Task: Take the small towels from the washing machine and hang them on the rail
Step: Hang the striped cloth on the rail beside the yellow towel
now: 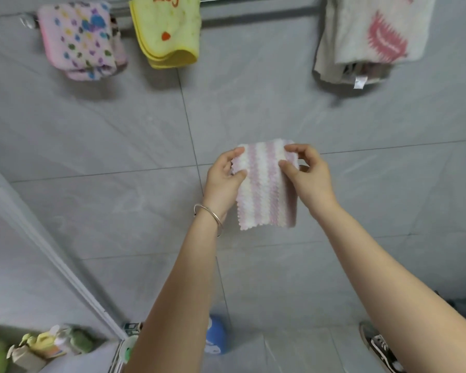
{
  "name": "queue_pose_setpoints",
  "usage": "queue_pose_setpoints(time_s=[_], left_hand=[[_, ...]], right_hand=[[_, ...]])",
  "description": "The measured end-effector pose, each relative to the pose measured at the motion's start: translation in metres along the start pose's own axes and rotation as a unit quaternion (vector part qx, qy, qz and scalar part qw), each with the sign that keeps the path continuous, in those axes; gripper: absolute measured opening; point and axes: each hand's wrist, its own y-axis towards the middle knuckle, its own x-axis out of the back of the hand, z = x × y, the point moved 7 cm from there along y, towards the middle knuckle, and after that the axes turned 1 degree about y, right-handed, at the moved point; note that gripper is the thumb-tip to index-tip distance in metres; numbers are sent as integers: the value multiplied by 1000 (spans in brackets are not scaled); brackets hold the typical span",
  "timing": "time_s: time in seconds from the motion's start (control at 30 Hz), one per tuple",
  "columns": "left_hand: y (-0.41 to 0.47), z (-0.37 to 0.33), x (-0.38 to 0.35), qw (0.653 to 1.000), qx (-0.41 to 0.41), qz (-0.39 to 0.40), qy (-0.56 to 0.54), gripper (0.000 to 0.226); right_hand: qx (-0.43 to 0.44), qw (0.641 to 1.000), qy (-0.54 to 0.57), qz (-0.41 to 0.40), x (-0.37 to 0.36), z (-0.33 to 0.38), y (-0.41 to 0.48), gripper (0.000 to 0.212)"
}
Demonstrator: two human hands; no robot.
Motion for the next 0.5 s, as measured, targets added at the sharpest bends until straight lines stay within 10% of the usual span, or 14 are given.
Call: queue_pose_setpoints(time_s=[0.5], left_hand=[[93, -55, -62, 986, -124, -112, 19, 36]], right_hand=[[129, 989, -5, 67, 39, 25, 131, 22]])
